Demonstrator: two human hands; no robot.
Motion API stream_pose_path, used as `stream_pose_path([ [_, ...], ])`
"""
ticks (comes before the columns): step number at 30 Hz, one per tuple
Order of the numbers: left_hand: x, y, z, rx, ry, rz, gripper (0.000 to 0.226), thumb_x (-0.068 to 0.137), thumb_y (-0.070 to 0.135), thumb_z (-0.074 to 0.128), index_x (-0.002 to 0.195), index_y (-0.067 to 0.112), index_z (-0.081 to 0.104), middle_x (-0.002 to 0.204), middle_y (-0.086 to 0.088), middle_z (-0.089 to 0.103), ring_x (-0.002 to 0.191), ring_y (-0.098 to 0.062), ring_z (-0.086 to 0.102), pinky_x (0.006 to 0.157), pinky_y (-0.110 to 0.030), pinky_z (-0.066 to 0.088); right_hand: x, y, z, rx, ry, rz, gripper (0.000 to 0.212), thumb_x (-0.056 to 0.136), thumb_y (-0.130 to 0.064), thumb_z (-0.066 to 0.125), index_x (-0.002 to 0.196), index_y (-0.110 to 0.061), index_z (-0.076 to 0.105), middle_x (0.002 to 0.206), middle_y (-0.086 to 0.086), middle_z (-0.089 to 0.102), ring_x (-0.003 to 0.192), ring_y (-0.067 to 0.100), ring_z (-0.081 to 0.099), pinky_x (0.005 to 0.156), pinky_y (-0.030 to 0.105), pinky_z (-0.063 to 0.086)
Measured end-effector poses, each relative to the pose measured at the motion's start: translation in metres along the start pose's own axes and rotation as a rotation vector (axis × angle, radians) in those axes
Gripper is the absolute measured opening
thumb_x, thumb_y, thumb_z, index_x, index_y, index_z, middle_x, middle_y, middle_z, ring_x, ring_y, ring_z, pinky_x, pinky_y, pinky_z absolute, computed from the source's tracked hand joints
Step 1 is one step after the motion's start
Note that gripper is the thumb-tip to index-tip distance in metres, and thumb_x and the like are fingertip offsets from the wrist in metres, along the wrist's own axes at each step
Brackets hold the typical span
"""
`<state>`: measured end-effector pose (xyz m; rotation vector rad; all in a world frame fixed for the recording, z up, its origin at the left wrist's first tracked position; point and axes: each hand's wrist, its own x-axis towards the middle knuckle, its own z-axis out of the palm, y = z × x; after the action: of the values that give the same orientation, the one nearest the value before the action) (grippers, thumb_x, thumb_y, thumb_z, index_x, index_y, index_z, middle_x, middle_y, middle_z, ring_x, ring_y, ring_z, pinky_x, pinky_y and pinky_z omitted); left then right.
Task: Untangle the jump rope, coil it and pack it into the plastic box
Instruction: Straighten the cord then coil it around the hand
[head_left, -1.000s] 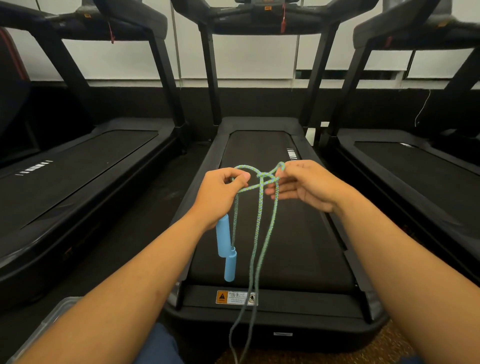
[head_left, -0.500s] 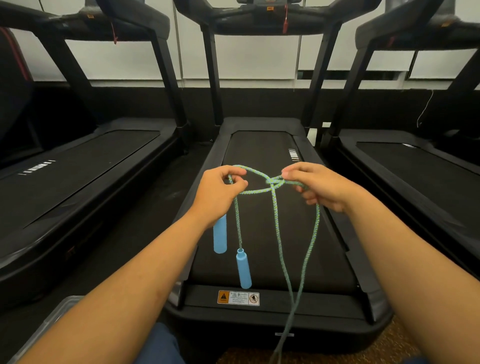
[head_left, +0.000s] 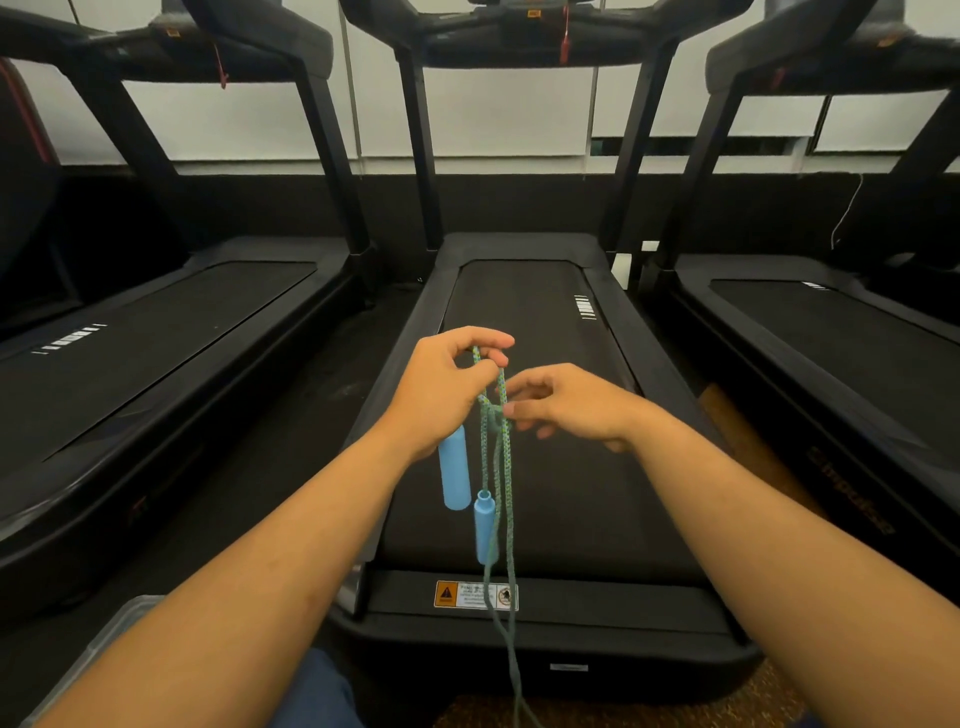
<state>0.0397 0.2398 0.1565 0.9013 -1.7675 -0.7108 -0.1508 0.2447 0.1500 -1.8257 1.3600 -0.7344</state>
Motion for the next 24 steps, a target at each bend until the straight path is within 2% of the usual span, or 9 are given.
stream_pose_path([
  [3,0.002,-0.002,0.001,-0.001,0.029,-0.001,0.034,0.089,0.001,0.059,0.105,0.025,0.077,0.089,0.008,0.074,0.085,-0.038,0.067,0.070,-0.048,0.055,0.000,0.009,0.000,0.004,-0.069,0.057,0.021,0.092,-0.022,0.072,0.113,-0.023,0.070,0.105,0.000,0.074,0.098,0.018,0.072,0.093,0.042,0.056],
  [5,0.003,-0.002,0.001,-0.013,0.037,0.001,0.032,0.090,0.001,0.058,0.105,0.022,0.077,0.089,0.007,0.073,0.070,-0.007,0.065,0.066,-0.025,0.049,0.000,0.013,0.001,0.053,-0.083,0.077,0.017,0.091,-0.020,0.074,0.107,-0.017,0.073,0.095,-0.002,0.073,0.091,0.016,0.071,0.093,0.043,0.057],
  [7,0.003,-0.001,0.001,-0.016,0.027,-0.003,0.031,0.092,0.000,0.058,0.107,0.019,0.076,0.091,0.005,0.072,0.063,0.005,0.059,0.062,-0.012,0.042,0.001,0.017,0.003,0.127,-0.096,0.087,0.018,0.089,-0.021,0.076,0.106,-0.016,0.074,0.092,-0.003,0.073,0.092,0.017,0.070,0.092,0.042,0.057],
  [12,0.005,-0.005,0.001,-0.006,0.066,-0.029,0.021,0.092,0.004,0.063,0.102,0.017,0.078,0.093,0.009,0.072,0.076,0.007,0.064,0.068,-0.009,0.044,0.003,0.018,0.007,0.075,-0.029,-0.007,0.008,0.092,-0.030,0.071,0.095,-0.025,0.077,0.094,-0.005,0.076,0.101,0.017,0.071,0.091,0.038,0.056],
  [15,0.006,-0.014,0.000,0.087,0.027,-0.094,0.005,0.090,0.013,0.073,0.093,0.012,0.077,0.059,0.018,0.063,0.047,0.006,0.052,0.053,-0.010,0.036,0.005,0.014,0.004,0.163,0.100,-0.062,0.016,0.095,-0.029,0.067,0.087,-0.018,0.075,0.080,-0.002,0.068,0.081,0.012,0.062,0.084,0.037,0.053],
  [17,0.004,-0.019,0.001,0.192,-0.054,-0.116,0.014,0.086,0.027,0.080,0.088,0.014,0.077,0.048,0.019,0.058,0.042,0.002,0.046,0.048,-0.011,0.033,0.005,0.010,0.001,0.202,0.151,-0.091,0.019,0.097,-0.028,0.066,0.083,-0.018,0.074,0.073,-0.002,0.060,0.073,0.011,0.052,0.075,0.031,0.046],
  [19,0.003,-0.023,0.002,0.247,-0.116,-0.126,0.024,0.080,0.042,0.083,0.082,0.020,0.077,0.065,0.011,0.069,0.058,-0.001,0.056,0.058,-0.018,0.044,0.002,0.005,-0.002,0.186,0.195,-0.105,0.022,0.097,-0.029,0.066,0.080,-0.019,0.074,0.069,-0.004,0.056,0.064,0.006,0.045,0.067,0.022,0.040],
  [21,0.003,-0.021,0.003,0.263,-0.155,-0.127,0.029,0.077,0.051,0.083,0.080,0.022,0.078,0.078,0.003,0.073,0.067,-0.002,0.059,0.063,-0.017,0.046,0.001,0.003,-0.006,0.165,0.234,-0.111,0.021,0.096,-0.030,0.067,0.081,-0.019,0.074,0.071,0.001,0.057,0.063,0.007,0.042,0.065,0.024,0.037],
  [24,0.000,-0.017,0.007,0.244,-0.200,-0.116,0.031,0.082,0.049,0.080,0.079,0.018,0.079,0.064,0.008,0.066,0.055,0.002,0.051,0.053,-0.010,0.039,0.001,-0.001,-0.007,0.136,0.249,-0.102,0.020,0.095,-0.027,0.069,0.078,-0.019,0.074,0.070,-0.002,0.066,0.066,0.008,0.050,0.071,0.027,0.043],
])
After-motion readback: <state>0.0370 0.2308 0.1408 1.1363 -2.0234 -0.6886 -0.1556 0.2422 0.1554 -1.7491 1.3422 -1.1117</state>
